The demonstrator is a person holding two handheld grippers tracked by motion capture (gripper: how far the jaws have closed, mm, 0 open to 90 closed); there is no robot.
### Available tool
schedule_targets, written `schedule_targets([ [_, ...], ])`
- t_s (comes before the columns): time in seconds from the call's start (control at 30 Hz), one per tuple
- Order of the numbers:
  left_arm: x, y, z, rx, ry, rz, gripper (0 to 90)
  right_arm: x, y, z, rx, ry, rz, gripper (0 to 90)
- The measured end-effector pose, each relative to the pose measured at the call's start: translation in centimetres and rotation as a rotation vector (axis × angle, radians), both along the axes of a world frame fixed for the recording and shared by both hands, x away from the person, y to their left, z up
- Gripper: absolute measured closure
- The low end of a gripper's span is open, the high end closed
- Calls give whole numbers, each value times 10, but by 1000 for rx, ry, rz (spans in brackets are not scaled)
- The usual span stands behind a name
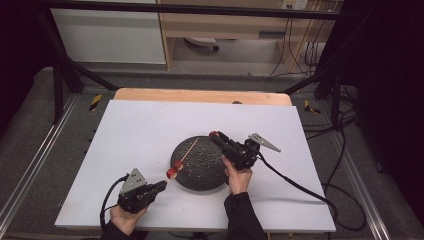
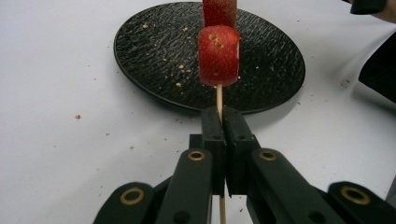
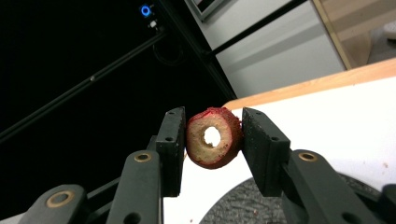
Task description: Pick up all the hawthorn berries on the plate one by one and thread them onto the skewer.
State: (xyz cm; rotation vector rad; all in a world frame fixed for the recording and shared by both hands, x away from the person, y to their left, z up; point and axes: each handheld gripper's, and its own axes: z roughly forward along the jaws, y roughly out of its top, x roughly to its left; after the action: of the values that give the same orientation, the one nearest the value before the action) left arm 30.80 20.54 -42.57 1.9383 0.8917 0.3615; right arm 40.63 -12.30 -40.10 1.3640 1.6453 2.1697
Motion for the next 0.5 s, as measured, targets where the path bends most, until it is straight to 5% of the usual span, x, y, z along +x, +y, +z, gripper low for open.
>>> schedule_targets([
  [0.5,5,-22,15,-36,1,-7,880,9,-7,9,66,-27,-29,615],
])
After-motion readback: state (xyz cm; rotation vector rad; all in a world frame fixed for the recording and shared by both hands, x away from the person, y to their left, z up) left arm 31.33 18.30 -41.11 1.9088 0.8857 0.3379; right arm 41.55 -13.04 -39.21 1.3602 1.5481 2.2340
